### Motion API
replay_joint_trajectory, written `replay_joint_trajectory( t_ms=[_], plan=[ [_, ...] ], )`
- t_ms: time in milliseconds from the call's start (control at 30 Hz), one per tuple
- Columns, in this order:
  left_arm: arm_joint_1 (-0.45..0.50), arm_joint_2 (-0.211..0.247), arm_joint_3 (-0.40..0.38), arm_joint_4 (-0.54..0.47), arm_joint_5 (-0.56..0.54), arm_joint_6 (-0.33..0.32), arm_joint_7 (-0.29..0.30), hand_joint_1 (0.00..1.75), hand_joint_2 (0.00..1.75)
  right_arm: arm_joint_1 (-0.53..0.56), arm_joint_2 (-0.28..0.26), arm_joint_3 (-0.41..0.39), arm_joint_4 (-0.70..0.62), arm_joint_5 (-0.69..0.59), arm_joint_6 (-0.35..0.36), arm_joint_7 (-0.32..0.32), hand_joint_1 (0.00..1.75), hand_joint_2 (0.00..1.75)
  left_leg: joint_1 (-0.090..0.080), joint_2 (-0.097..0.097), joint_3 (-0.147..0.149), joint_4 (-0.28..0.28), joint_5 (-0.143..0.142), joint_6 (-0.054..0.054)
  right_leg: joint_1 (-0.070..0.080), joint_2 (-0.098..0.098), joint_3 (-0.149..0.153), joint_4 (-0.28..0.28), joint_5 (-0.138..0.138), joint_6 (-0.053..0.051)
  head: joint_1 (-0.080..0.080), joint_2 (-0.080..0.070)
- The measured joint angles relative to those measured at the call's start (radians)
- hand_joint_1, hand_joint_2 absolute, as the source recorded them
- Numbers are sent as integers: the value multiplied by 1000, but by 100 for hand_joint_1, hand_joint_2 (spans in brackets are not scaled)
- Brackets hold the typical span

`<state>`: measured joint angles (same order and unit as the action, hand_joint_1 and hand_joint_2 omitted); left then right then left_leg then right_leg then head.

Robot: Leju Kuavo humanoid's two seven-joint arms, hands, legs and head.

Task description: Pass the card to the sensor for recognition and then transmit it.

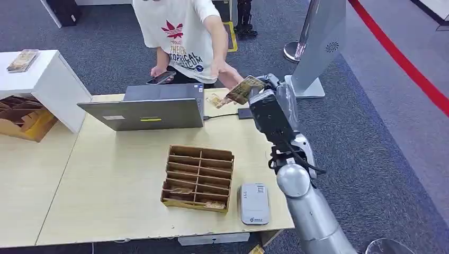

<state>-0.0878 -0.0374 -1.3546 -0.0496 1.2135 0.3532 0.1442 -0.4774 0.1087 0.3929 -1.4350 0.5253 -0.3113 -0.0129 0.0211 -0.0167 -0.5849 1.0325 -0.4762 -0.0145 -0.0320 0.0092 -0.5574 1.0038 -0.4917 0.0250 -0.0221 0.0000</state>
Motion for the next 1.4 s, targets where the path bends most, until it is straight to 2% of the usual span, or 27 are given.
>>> replay_joint_trajectory(
  t_ms=[233,367,400,433,633,867,967,1133,1333,1400],
  plan=[
    [-8,8,-36,-2,-23,0,19,0,175,-118,36,22,198,89,20,74,175,175,0,0,0,0,0,0,0,0,0,0,0,0,0,0],
    [-10,10,-49,-3,-23,0,21,0,175,-163,60,31,307,106,19,87,175,175,0,0,0,0,1,-1,0,0,0,0,0,-1,0,0],
    [-10,10,-50,-3,-22,0,21,0,175,-169,65,33,326,108,19,87,127,175,0,0,0,0,1,-1,0,0,0,0,0,-1,0,0],
    [-10,10,-51,-3,-19,0,22,0,175,-174,72,36,346,111,19,87,0,175,0,0,0,0,1,-1,0,0,0,0,0,-1,0,0],
    [-10,11,-54,-3,-3,-3,22,0,175,-189,85,49,416,121,42,93,0,175,0,0,0,0,1,-1,0,0,-1,0,0,-1,0,0],
    [-9,11,-54,-3,29,-11,21,0,175,-170,90,54,425,96,75,73,0,175,0,0,0,0,1,-1,0,0,-1,0,0,-1,0,0],
    [-9,11,-54,-3,44,-12,19,0,175,-146,93,56,405,61,87,51,0,175,0,0,0,0,1,-1,0,0,-1,0,0,-1,0,0],
    [-4,8,-45,-3,93,-11,2,0,175,-39,97,75,277,-109,139,-3,0,175,0,0,0,0,0,-1,0,0,-1,0,0,0,0,0],
    [-3,5,-45,-3,101,-11,0,0,175,14,97,92,198,-135,144,-5,0,175,0,0,0,0,0,-1,0,0,-2,0,0,-1,0,0],
    [-2,4,-42,-3,117,-11,-2,0,175,34,95,98,172,-170,164,-29,0,175,0,0,0,0,0,-1,0,0,-2,0,0,-1,1,0]
  ],
)
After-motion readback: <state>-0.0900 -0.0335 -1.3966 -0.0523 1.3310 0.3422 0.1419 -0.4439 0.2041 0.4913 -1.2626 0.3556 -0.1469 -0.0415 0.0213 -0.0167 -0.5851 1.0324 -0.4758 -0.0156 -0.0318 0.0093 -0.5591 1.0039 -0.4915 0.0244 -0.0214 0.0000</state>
